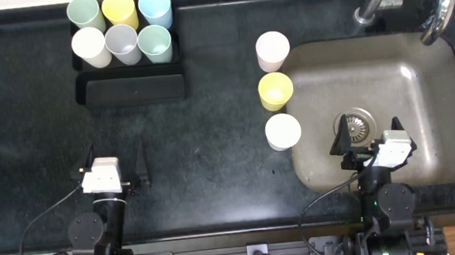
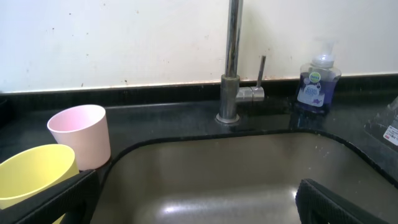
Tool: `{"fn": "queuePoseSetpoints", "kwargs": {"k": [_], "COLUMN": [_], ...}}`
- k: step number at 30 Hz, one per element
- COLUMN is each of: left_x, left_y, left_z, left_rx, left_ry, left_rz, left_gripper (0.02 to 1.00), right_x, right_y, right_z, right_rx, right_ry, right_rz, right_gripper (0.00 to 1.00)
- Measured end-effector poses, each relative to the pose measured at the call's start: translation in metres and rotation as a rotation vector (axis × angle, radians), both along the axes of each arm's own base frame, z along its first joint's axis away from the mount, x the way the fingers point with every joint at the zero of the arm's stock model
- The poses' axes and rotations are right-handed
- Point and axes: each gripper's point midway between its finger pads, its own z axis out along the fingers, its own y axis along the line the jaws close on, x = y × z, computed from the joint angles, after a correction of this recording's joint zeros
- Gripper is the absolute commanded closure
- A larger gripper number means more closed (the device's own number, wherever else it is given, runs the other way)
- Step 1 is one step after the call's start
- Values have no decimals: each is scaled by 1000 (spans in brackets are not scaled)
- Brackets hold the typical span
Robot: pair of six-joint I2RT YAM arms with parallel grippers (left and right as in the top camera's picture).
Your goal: Store Cups
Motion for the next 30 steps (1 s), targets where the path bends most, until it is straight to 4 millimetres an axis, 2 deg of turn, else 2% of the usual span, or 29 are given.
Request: {"fn": "queuePoseSetpoints", "kwargs": {"k": [18, 24, 27, 30], "left_x": [0, -3, 1, 15], "left_y": [0, -2, -9, -29], "left_z": [0, -4, 13, 58], "left_rx": [0, 9, 11, -20], "left_ry": [1, 118, 232, 357], "left_rz": [0, -12, -51, -150], "left_gripper": [18, 18, 18, 18], "right_x": [0, 0, 0, 0], "right_y": [0, 0, 0, 0], "right_z": [0, 0, 0, 0], "right_rx": [0, 0, 0, 0], "right_ry": [0, 0, 0, -1], "right_rz": [1, 0, 0, 0], "right_gripper": [5, 3, 3, 5]}}
